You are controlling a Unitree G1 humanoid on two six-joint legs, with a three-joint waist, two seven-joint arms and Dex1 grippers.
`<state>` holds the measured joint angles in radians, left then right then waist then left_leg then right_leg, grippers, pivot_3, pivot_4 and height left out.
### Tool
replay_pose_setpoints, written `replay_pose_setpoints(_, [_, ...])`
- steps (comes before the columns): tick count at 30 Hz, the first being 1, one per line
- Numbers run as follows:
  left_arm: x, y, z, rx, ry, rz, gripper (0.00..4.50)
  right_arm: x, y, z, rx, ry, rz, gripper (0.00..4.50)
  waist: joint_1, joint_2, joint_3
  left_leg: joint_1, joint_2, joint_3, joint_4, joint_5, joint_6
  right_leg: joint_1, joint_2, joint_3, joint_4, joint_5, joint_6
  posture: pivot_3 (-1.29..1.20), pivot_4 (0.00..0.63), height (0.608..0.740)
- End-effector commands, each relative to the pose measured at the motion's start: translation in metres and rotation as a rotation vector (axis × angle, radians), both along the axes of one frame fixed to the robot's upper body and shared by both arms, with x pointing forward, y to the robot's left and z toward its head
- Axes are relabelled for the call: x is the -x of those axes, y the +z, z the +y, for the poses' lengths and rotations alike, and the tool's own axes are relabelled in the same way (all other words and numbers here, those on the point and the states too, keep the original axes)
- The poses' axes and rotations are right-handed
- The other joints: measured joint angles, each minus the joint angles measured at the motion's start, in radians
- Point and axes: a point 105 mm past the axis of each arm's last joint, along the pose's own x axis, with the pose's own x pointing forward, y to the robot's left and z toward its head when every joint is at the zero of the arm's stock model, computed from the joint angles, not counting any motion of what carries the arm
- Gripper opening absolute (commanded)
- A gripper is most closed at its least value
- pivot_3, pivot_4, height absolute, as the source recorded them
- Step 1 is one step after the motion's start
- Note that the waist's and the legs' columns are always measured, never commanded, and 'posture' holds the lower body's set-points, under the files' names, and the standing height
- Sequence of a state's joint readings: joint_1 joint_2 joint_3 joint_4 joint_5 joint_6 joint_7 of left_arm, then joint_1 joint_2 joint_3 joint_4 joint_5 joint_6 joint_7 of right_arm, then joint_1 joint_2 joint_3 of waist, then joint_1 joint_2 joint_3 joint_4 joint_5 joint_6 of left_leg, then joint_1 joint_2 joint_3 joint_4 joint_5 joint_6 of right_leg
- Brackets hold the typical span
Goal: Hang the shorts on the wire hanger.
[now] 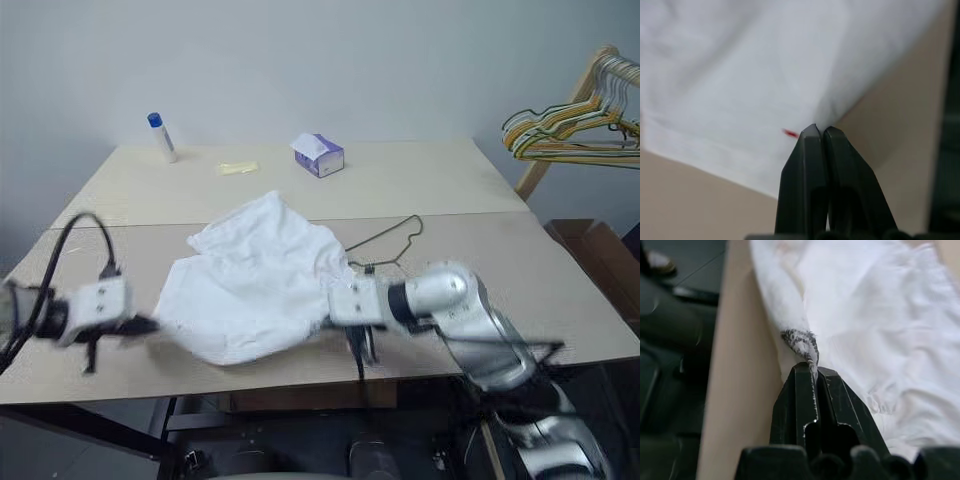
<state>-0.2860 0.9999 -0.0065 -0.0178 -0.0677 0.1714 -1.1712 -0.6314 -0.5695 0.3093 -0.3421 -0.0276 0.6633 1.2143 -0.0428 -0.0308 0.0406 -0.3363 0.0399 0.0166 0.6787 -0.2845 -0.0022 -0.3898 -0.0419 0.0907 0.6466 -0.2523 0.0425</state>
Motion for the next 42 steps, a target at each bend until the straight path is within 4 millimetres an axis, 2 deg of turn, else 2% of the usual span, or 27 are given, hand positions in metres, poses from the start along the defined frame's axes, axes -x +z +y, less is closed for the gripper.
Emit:
replay_pose_setpoints(1, [-0.075,0.045,-0.003,-0.092,0.151,-0.325,0.05,-0.085,0.05,-0.007,-0.071,-0.344,-0.21,0.0,-0.001,0.0,0.001,-0.001,-0.001,-0.002,0.0,0.0,-0.001,-0.001,0.0,0.0,0.0,0.002,-0.003,-0.03,0.0,0.74])
replay_pose_setpoints(2, [-0.106,0.082,-0.005,-0.041,0.275,-0.517,0.05,-0.116,0.081,-0.01,-0.104,-0.477,-0.419,0.0,-0.003,-0.001,0.001,-0.004,-0.002,-0.003,0.0,0.001,-0.001,-0.003,0.001,0.0,0.0,0.007,-0.008,-0.03,0.0,0.74])
replay_pose_setpoints(3, [-0.124,0.119,-0.006,0.04,0.372,-0.676,0.05,-0.134,0.108,-0.013,-0.131,-0.566,-0.588,0.0,-0.004,-0.001,0.0,-0.007,-0.002,-0.004,0.0,0.001,-0.002,-0.006,0.001,0.0,-0.001,0.008,-0.008,-0.04,0.0,0.74])
replay_pose_setpoints(4, [-0.133,0.143,-0.007,0.099,0.438,-0.779,0.05,-0.144,0.127,-0.015,-0.154,-0.619,-0.701,0.0,-0.005,-0.002,0.0,-0.013,-0.004,-0.005,0.0,0.001,-0.002,-0.012,-0.001,0.0,0.001,0.009,-0.007,-0.04,0.0,0.74])
replay_pose_setpoints(5, [-0.135,0.185,-0.005,0.235,0.523,-0.931,0.05,-0.149,0.156,-0.018,-0.241,-0.693,-0.818,0.0,-0.01,-0.004,-0.002,-0.022,-0.004,-0.006,0.0,0.003,-0.005,-0.021,-0.002,-0.001,0.0,0.01,-0.007,-0.04,0.0,0.74])
replay_pose_setpoints(6, [-0.13,0.219,0.0,0.349,0.572,-1.058,0.05,-0.149,0.178,-0.021,-0.318,-0.742,-0.902,0.0,-0.018,-0.004,-0.002,-0.034,-0.005,-0.006,0.0,0.007,-0.011,-0.034,-0.003,0.0,0.002,0.013,-0.006,-0.04,0.0,0.74])
replay_pose_setpoints(8, [-0.11,0.269,0.019,0.493,0.669,-1.284,0.05,-0.137,0.217,-0.026,-0.481,-0.793,-1.089,0.0,-0.039,-0.006,-0.003,-0.051,-0.006,-0.006,0.0,0.015,-0.025,-0.054,-0.007,0.0,0.01,0.014,-0.005,-0.05,0.0,0.74])
replay_pose_setpoints(10, [-0.091,0.291,0.032,0.552,0.672,-1.404,0.05,-0.122,0.232,-0.027,-0.595,-0.769,-1.181,0.0,-0.066,-0.005,-0.003,-0.059,-0.012,-0.005,-0.003,0.015,-0.026,-0.07,-0.016,-0.001,0.018,0.014,-0.005,-0.05,0.0,0.74])
replay_pose_setpoints(11, [-0.08,0.297,0.041,0.535,0.671,-1.462,0.05,-0.112,0.232,-0.024,-0.622,-0.726,-1.227,0.0,-0.081,-0.005,-0.004,-0.058,-0.014,-0.005,-0.003,0.014,-0.025,-0.071,-0.019,-0.002,0.019,0.014,-0.005,-0.05,0.0,0.74])
replay_pose_setpoints(13, [-0.059,0.302,0.055,0.497,0.655,-1.55,0.05,-0.096,0.216,-0.013,-0.624,-0.623,-1.262,0.0,-0.115,-0.005,-0.005,-0.058,-0.018,-0.006,-0.004,0.011,-0.02,-0.071,-0.022,-0.002,0.018,0.015,-0.003,-0.05,0.0,0.74])
replay_pose_setpoints(15, [-0.045,0.299,0.063,0.477,0.633,-1.579,0.05,-0.088,0.197,-0.005,-0.614,-0.56,-1.227,0.0,-0.139,-0.005,-0.005,-0.057,-0.023,-0.01,-0.005,0.01,-0.017,-0.07,-0.027,-0.004,0.017,0.015,-0.001,-0.05,0.0,0.74])
replay_pose_setpoints(16, [-0.038,0.29,0.063,0.466,0.568,-1.549,0.05,-0.086,0.179,-0.001,-0.576,-0.518,-1.195,0.0,-0.144,-0.005,-0.005,-0.057,-0.027,-0.011,-0.005,0.009,-0.017,-0.07,-0.031,-0.006,0.017,0.015,0.0,-0.04,0.0,0.74])
replay_pose_setpoints(18, [-0.033,0.258,0.056,0.44,0.433,-1.35,0.05,-0.079,0.138,0.012,-0.476,-0.395,-1.084,0.0,-0.154,-0.005,-0.005,-0.06,-0.029,-0.012,0.001,0.009,-0.016,-0.067,-0.035,-0.007,0.013,0.018,0.005,-0.04,0.0,0.74])
replay_pose_setpoints(19, [-0.028,0.231,0.05,0.356,0.324,-1.239,0.05,-0.073,0.111,0.021,-0.39,-0.3,-1.028,0.0,-0.16,-0.005,-0.005,-0.06,-0.029,-0.012,0.002,0.009,-0.014,-0.064,-0.035,-0.007,0.009,0.02,0.009,-0.03,0.0,0.74])
replay_pose_setpoints(20, [-0.024,0.203,0.049,0.307,0.283,-1.094,0.05,-0.066,0.084,0.027,-0.308,-0.209,-0.967,0.0,-0.162,-0.004,-0.004,-0.059,-0.03,-0.012,0.003,0.005,-0.005,-0.061,-0.036,-0.007,0.006,0.021,0.011,-0.03,0.0,0.74])
replay_pose_setpoints(21, [-0.017,0.171,0.049,0.233,0.232,-0.936,0.05,-0.057,0.055,0.03,-0.206,-0.112,-0.918,0.0,-0.165,-0.003,-0.004,-0.056,-0.029,-0.013,0.003,0.004,-0.003,-0.053,-0.035,-0.009,0.0,0.021,0.012,-0.03,0.0,0.74])
replay_pose_setpoints(23, [0.005,0.106,0.053,0.097,0.175,-0.602,0.05,-0.039,0.005,0.03,-0.024,0.062,-0.833,0.0,-0.162,-0.002,-0.001,-0.044,-0.028,-0.014,0.002,0.005,-0.001,-0.04,-0.035,-0.012,-0.002,0.023,0.013,-0.03,0.0,0.74])
replay_pose_setpoints(25, [0.034,0.058,0.055,-0.007,0.118,-0.342,0.05,-0.02,-0.025,0.026,0.077,0.199,-0.753,0.0,-0.158,-0.002,0.0,-0.032,-0.026,-0.014,0.002,0.006,0.001,-0.028,-0.034,-0.014,-0.007,0.022,0.012,-0.01,0.0,0.74])
replay_pose_setpoints(28, [0.073,0.013,0.063,-0.131,0.119,-0.069,0.05,0.006,-0.042,0.023,0.115,0.326,-0.64,0.0,-0.131,-0.004,0.004,-0.016,-0.023,-0.014,0.001,0.006,0.002,-0.013,-0.033,-0.019,-0.007,0.017,0.007,0.0,0.0,0.74])
replay_pose_setpoints(29, [0.088,0.0,0.068,-0.179,0.11,0.028,0.05,0.01,-0.043,0.022,0.118,0.349,-0.621,0.0,-0.123,-0.004,0.004,-0.014,-0.022,-0.014,0.001,0.006,0.002,-0.012,-0.031,-0.021,-0.006,0.011,0.012,0.0,0.0,0.74])
replay_pose_setpoints(31, [0.115,-0.019,0.079,-0.257,0.113,0.197,0.05,0.014,-0.044,0.02,0.134,0.372,-0.6,0.0,-0.107,-0.004,0.003,-0.012,-0.021,-0.014,-0.001,0.006,0.002,-0.012,-0.03,-0.021,-0.005,0.01,0.01,-0.01,0.0,0.74])
replay_pose_setpoints(35, [0.145,-0.034,0.093,-0.37,0.146,0.377,0.05,0.019,-0.049,0.013,0.182,0.41,-0.56,0.0,-0.069,-0.005,0.003,-0.012,-0.02,-0.012,-0.002,0.006,0.002,-0.012,-0.026,-0.022,-0.002,0.011,0.001,-0.01,0.0,0.74])
replay_pose_setpoints(37, [0.156,-0.035,0.089,-0.354,0.154,0.442,0.05,0.02,-0.051,0.01,0.195,0.411,-0.536,0.0,-0.053,-0.006,0.002,-0.013,-0.02,-0.012,-0.002,0.006,0.002,-0.012,-0.026,-0.024,-0.002,0.011,0.0,-0.01,0.0,0.74])
replay_pose_setpoints(42, [0.159,-0.038,0.073,-0.317,0.141,0.463,0.05,0.024,-0.061,0.001,0.266,0.427,-0.47,0.0,-0.023,-0.006,0.002,-0.013,-0.02,-0.011,-0.002,0.006,0.002,-0.013,-0.026,-0.024,-0.002,0.011,-0.001,0.0,0.0,0.74])
